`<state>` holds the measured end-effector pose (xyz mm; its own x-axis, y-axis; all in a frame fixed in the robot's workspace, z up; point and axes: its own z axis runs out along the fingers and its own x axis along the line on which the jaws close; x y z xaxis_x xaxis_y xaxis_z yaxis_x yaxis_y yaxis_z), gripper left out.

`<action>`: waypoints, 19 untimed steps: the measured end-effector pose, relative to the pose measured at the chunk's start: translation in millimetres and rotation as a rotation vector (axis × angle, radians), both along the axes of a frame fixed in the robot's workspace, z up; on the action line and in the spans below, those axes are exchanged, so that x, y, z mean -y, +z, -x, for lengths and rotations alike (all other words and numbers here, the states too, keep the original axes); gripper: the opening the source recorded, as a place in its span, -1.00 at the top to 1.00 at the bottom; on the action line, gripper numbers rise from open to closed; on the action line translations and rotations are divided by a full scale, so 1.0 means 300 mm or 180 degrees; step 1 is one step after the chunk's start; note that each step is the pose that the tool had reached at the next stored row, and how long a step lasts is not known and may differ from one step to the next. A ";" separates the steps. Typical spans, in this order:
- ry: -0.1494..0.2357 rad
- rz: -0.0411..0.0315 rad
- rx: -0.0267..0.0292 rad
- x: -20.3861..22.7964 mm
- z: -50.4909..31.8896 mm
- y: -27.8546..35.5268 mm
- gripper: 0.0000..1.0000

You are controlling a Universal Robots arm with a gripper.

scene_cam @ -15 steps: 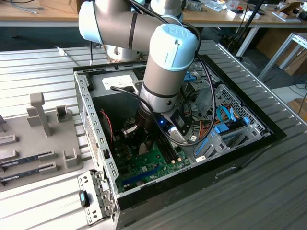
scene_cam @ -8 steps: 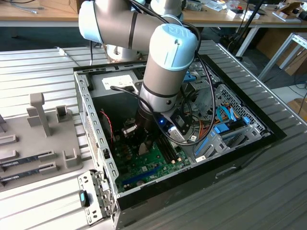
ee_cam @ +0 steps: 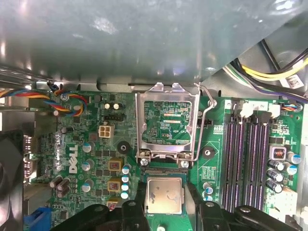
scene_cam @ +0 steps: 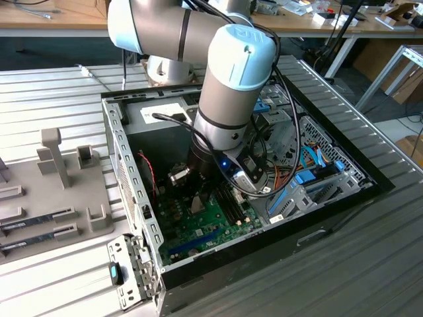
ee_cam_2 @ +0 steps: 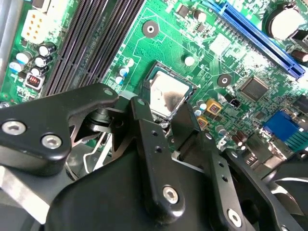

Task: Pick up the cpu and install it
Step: 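Place the cpu into insertion slot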

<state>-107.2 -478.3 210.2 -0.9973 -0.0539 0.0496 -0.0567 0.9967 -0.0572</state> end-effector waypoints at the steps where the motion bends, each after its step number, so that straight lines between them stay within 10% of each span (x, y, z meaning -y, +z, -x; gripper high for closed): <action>1: 0.0006 0.0000 0.0000 0.000 0.000 -0.001 0.11; 19: 0.0009 -0.0001 -0.0013 -0.001 0.000 -0.029 0.11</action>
<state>-107.1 -478.0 201.4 -0.9969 -0.0566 0.0538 -0.0596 0.9966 -0.0567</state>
